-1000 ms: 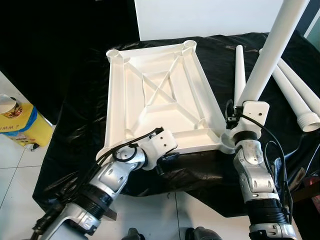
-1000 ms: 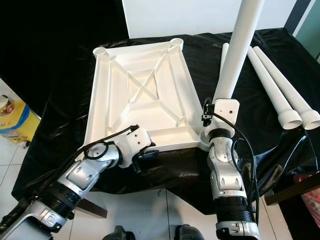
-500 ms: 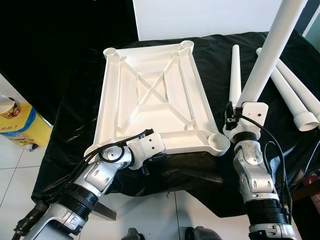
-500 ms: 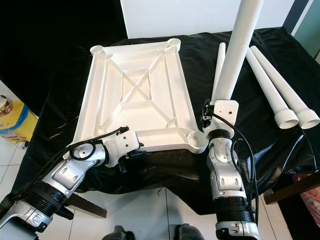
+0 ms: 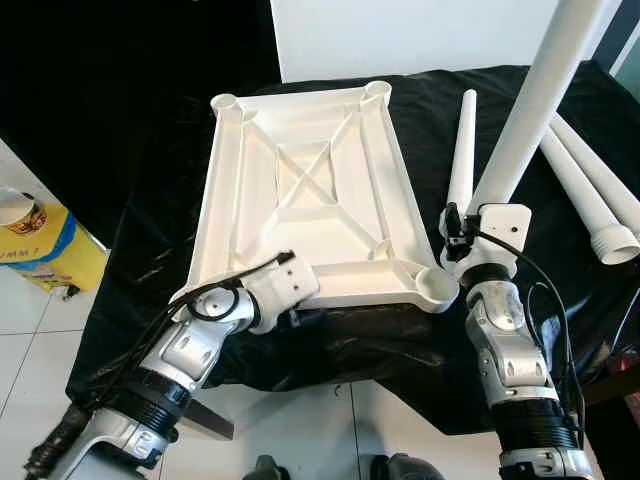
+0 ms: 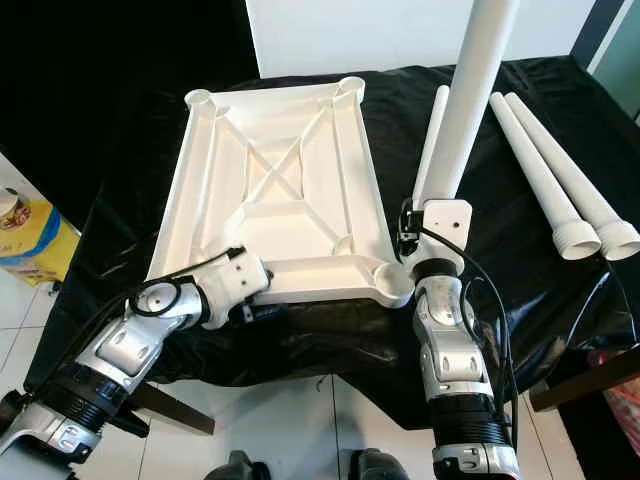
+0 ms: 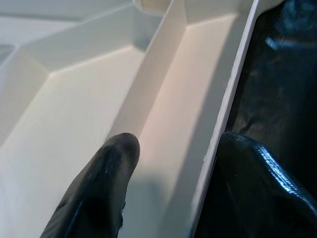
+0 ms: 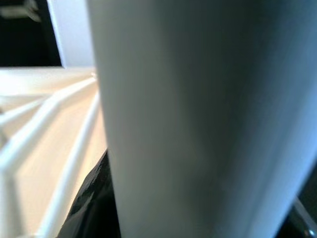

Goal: Building children table

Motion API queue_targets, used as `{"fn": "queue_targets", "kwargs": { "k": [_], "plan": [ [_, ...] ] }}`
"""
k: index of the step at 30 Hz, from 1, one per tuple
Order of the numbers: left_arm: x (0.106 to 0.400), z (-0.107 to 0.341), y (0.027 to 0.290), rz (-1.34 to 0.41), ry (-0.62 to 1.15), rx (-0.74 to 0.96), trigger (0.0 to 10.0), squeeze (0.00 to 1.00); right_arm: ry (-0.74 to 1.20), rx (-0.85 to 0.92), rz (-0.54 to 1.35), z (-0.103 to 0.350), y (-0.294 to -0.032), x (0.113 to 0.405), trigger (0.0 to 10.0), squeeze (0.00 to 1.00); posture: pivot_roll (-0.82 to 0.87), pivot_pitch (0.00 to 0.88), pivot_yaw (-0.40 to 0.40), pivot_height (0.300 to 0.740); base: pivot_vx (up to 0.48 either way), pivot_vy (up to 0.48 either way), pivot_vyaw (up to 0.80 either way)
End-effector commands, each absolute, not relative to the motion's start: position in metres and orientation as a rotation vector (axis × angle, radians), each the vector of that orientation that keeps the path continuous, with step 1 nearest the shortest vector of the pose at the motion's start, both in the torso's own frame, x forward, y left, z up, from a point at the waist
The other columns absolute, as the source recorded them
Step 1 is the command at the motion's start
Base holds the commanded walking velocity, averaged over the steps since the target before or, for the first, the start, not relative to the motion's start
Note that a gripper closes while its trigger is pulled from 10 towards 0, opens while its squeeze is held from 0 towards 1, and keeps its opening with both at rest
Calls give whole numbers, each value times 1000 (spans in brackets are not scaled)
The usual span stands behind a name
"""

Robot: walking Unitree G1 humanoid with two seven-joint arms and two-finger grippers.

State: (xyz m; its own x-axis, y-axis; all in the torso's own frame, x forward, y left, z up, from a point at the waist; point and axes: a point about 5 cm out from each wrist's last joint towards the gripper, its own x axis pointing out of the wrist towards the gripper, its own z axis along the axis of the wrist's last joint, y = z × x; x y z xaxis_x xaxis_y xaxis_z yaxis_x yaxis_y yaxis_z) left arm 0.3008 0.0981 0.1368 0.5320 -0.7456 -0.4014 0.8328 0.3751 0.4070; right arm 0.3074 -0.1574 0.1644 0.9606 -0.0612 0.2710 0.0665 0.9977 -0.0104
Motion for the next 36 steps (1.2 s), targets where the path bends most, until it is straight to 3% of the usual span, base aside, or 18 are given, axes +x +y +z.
{"fn": "queue_targets", "kwargs": {
  "k": [1, 5, 12, 36],
  "plan": [
    [300, 152, 95, -987, 90, 506, 10000, 0, -301, -8, -4, 166, -146, 304, 10000, 0, 21, 98, 27, 740, 0, 0, 0],
    [292, 166, 86, -981, -5, 374, 10000, 0, -341, 17, 35, 170, -141, 297, 10000, 0, 25, 97, 23, 740, 0, 0, 0],
    [285, 168, 84, -938, -31, 299, 10000, 0, -347, 27, 70, 166, -138, 288, 10000, 0, 28, 95, 20, 740, 0, 0, 0],
    [265, 171, 80, -902, -62, 165, 10000, 0, -236, 43, 69, 136, -149, 266, 10000, 0, 30, 95, 23, 740, 0, 0, 0]
  ]
}}
